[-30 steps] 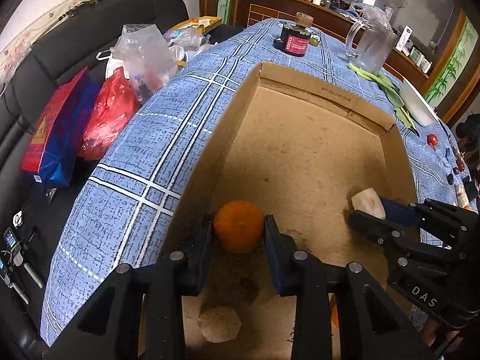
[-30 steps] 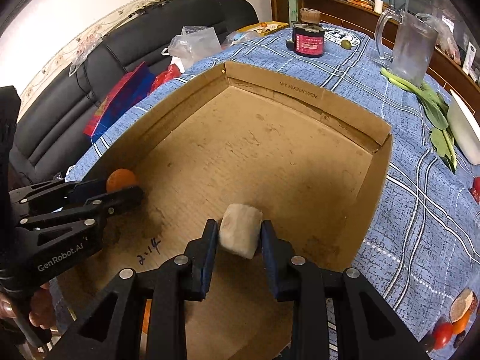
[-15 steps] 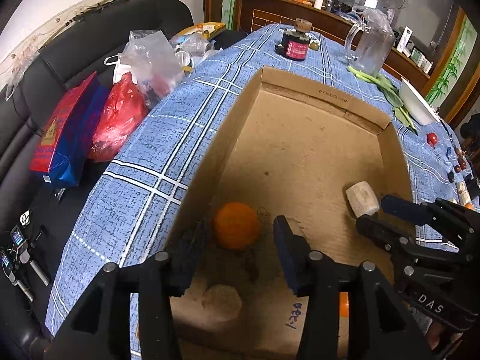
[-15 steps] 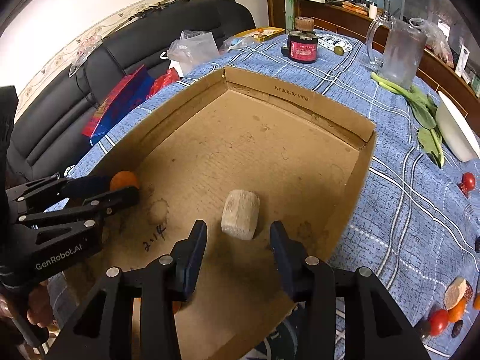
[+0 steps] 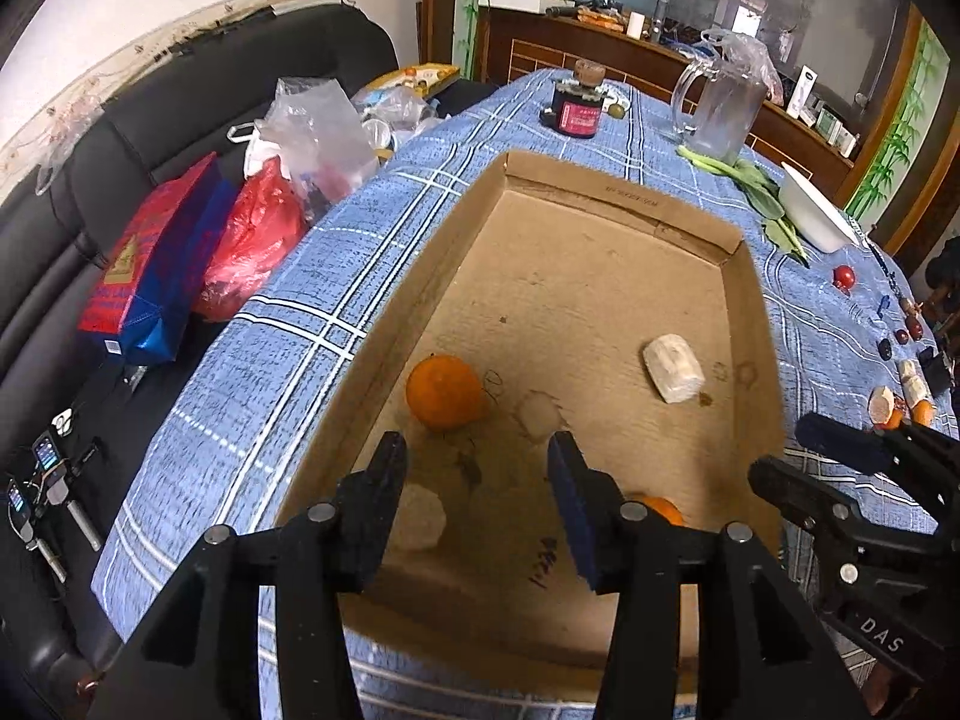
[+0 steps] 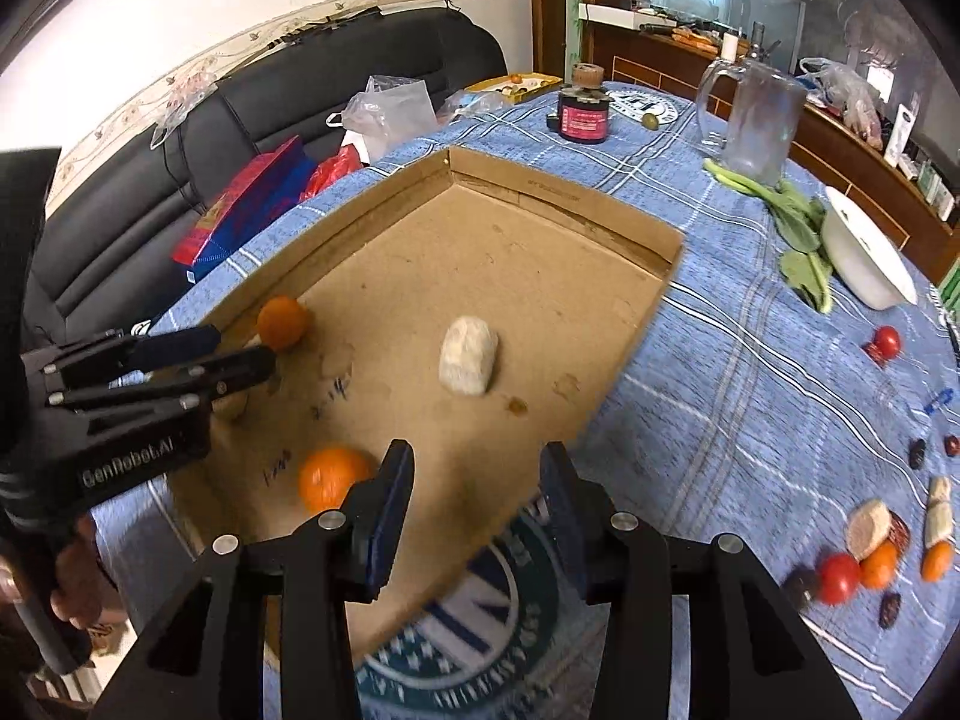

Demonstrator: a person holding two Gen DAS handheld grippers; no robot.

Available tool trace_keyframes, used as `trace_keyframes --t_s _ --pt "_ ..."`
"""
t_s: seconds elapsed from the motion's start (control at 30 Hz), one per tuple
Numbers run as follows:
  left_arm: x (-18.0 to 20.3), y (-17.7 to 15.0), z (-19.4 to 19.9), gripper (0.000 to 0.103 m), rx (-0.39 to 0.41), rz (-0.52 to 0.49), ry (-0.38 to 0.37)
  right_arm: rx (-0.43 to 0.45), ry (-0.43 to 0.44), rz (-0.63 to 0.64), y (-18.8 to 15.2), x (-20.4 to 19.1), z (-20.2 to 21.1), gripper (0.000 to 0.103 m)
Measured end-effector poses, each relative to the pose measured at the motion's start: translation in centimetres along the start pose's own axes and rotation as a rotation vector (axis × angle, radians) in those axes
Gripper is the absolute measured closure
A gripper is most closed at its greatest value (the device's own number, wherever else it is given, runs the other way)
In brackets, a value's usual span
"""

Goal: Organize fruits
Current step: 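Open both tools, dropping the cube and the orange into the tray, then move both tools back from the tray toward the fruits on the table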

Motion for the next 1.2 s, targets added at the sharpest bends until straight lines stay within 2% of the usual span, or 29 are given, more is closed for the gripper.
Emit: trace_keyframes --t_s 0.17,0.23,0.3,0.5,0.63,0.7,1.0,1.07,1.2 --pt "0.7 -0.2 1.9 0.049 0.044 0.007 0.019 0.025 -0.023 -0.019 -1.2 1.4 2.8 0.054" --pt "1.2 -0.2 2.5 0.048 0.055 0.005 0.024 0.04 -0.037 -0.027 -1.6 2.2 3.9 0.045" --pt "2.0 -0.3 2.9 0.048 0.062 -0.001 0.022 0.059 -0.056 -0.033 -2.0 2.9 5.1 0.041" --pt "5.3 -0.6 3.4 0.048 0.059 -0.027 -0.004 0.083 -0.1 -0.061 -3.5 5.9 7.9 0.04" --pt "8.8 -1.2 3.7 0.046 0.052 -0.069 -0.039 0.086 -0.134 -0.102 -5.2 8.5 9.7 0.04" --pt "10.7 -1.5 3.7 0.041 0.047 -0.09 -0.056 0.088 -0.159 -0.123 -6.1 10.0 10.6 0.033" --pt "18.9 -3.6 3.4 0.041 0.011 -0.184 -0.135 0.114 -0.326 -0.221 -10.3 18.8 16.0 0.003" --pt "20.4 -4.1 3.4 0.041 0.004 -0.201 -0.145 0.101 -0.364 -0.245 -11.3 21.1 16.7 0.003" --pt "22.7 -4.9 3.4 0.041 -0.006 -0.235 -0.158 0.125 -0.371 -0.277 -12.3 24.5 17.9 0.003"
Point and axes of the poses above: each gripper's, at about its wrist camera, not at the fingertips, and z roughly against the way its jaws point, x to its right, y to its top, the point moved 8 cm from there along -z, roughly the way its jaws point, and after that the axes turned 12 degrees about x, right-handed, at the moved point
